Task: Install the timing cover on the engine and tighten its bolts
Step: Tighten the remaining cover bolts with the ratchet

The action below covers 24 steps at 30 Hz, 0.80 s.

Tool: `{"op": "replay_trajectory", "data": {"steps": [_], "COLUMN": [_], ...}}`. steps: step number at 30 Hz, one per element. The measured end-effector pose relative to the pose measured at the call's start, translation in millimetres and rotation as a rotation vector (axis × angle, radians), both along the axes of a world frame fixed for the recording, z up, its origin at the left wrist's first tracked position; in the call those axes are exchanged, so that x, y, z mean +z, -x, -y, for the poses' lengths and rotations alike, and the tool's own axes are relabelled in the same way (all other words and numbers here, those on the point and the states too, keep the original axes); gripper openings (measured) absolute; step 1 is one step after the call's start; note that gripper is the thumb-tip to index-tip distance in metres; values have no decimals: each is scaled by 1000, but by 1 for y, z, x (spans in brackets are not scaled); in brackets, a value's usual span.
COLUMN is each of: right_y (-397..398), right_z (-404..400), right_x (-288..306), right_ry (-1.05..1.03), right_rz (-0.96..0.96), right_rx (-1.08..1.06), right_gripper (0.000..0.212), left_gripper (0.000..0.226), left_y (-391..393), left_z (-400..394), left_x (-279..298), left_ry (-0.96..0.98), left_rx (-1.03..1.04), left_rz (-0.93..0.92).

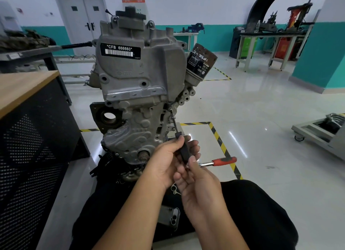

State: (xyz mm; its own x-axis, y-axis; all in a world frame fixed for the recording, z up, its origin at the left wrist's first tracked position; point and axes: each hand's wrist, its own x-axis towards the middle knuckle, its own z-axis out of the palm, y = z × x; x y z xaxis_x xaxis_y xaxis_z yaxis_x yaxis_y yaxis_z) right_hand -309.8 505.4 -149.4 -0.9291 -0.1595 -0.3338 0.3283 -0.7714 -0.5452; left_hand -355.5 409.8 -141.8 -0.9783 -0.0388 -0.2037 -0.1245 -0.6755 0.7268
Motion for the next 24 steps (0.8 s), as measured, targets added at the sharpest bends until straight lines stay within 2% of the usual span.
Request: {"op": "replay_trajectory", "data": {"steps": [2,3,4,6,7,8,9,12,13,14,15,17,18,19,20,21,24], "right_y": [1,1,1,3,3,1,0,1,3,4,5,6,7,7,6,4,2], "right_z": [-1,-2,-3,-4,-3,-1,0,-5,-10,-14,-18,-24,-24,-22,-20,-18,-18], "right_x": [0,-1,-4,-11,-13,-12,-9,4,6,7,5,2,0,0,0,2,11], "right_ry": [-72,-232,-482,-963,-1054,-1008,-822,35,123,45,-203,-823,-1002,-1056,-995,-821,-83], "right_rz": [-40,-108,-205,-374,-412,-405,-332,-5,56,41,-43,-271,-363,-420,-431,-384,-57], "right_rx": [30,-1,-70,-222,-278,-287,-253,-31,7,21,9,-146,-236,-288,-284,-234,21], "right_gripper": [11,6,8,21,21,17,12,26,28,26,21,15,17,17,16,15,26], "left_gripper": [19,18,17,18,18,18,18,25,26,25,22,20,22,24,26,28,31], "left_y": [1,2,3,4,4,5,5,3,4,4,4,4,4,3,1,0,-1], "left_z": [3,2,1,-3,-3,-3,-1,5,6,5,3,-1,-2,-3,-3,-2,-1], "left_x": [-1,-1,0,2,2,2,1,0,-1,-1,-1,0,1,2,4,5,4], "left_ry": [-2,8,16,9,-3,-14,-17,10,40,68,76,47,23,1,-18,-33,2], "left_rx": [4,15,19,13,8,0,-9,-22,-11,7,26,46,41,26,1,-27,-26], "left_rz": [1,9,19,26,21,13,8,19,17,11,7,2,-2,-5,-7,-10,-25]}}
